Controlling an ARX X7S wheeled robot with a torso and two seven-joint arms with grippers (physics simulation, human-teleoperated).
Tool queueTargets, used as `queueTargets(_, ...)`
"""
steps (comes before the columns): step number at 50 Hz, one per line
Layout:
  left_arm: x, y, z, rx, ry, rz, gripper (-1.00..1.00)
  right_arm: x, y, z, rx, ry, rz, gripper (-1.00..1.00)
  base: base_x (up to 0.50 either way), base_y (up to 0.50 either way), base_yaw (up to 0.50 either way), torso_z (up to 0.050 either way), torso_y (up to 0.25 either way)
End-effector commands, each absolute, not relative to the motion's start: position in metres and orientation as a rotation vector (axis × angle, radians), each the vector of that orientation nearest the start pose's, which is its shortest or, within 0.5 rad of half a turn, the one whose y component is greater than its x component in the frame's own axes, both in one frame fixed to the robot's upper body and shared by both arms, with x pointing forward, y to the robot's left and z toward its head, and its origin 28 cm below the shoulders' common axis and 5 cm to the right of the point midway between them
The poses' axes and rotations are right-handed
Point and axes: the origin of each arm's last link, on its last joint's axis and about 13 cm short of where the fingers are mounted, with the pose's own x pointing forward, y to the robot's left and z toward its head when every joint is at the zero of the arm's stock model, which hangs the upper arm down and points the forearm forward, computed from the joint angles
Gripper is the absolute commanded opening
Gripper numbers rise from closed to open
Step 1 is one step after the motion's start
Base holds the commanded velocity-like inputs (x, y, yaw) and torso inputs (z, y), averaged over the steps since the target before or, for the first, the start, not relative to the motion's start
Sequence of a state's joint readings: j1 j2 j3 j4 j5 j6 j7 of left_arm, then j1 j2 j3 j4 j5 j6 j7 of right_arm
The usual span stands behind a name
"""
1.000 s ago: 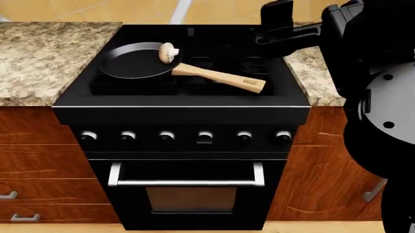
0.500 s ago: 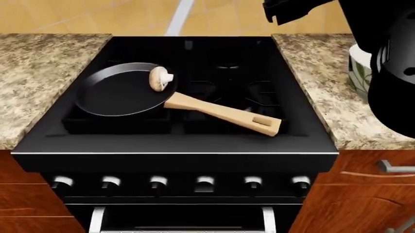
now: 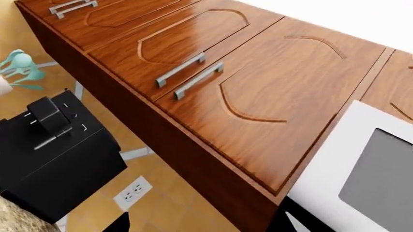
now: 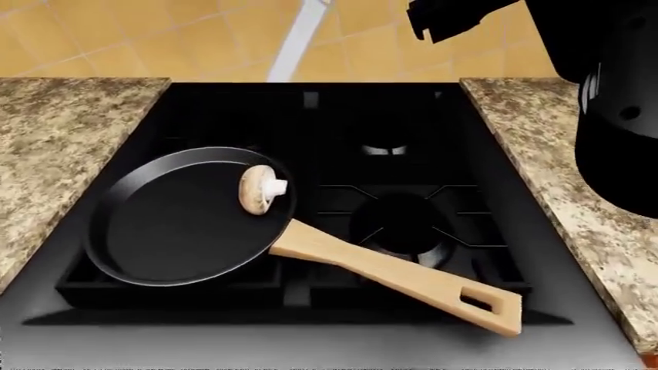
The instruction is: Pick the mushroom from the pan and place it in the bowl.
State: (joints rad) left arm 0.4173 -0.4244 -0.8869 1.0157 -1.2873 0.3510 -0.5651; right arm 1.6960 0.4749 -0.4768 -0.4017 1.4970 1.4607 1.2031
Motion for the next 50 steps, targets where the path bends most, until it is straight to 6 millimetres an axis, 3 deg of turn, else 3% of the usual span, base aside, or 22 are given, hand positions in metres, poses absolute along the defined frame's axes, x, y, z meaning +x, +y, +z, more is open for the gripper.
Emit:
queueTargets(1, 0.066, 0.318, 0.239, -0.662, -1.026, 0.439, 1.00, 0.218, -0.080, 0.388, -0.476, -0.345, -0.082, 1.00, 0.50, 0.12, 0.00, 0.000, 0.000)
queueTargets(9, 0.066, 0.319, 0.237, -0.663, -1.027, 0.441, 1.00, 0.212, -0.077, 0.392, -0.384, -0.265, -0.055, 1.00, 0.10, 0.03, 0.00, 0.000, 0.001)
queueTargets(19, 0.066, 0.319, 0.238, -0.664, -1.028, 0.443, 1.00, 0.180, -0.051, 0.415, -0.215, 0.007, 0.359, 1.00, 0.00, 0.00, 0.00, 0.000, 0.000)
queueTargets(27, 0.065, 0.319, 0.238, -0.665, -1.031, 0.447, 1.00, 0.174, -0.033, 0.427, -0.211, 0.147, 0.552, 1.00, 0.00, 0.00, 0.00, 0.000, 0.000)
queueTargets(42, 0.066, 0.320, 0.238, -0.672, -1.026, 0.449, 1.00, 0.202, 0.000, 0.418, -0.223, 0.271, 0.664, 1.00, 0.00, 0.00, 0.00, 0.000, 0.000)
queueTargets(50, 0.065, 0.321, 0.238, -0.680, -1.028, 0.455, 1.00, 0.217, 0.009, 0.411, -0.245, 0.337, 0.637, 1.00, 0.00, 0.00, 0.00, 0.000, 0.000)
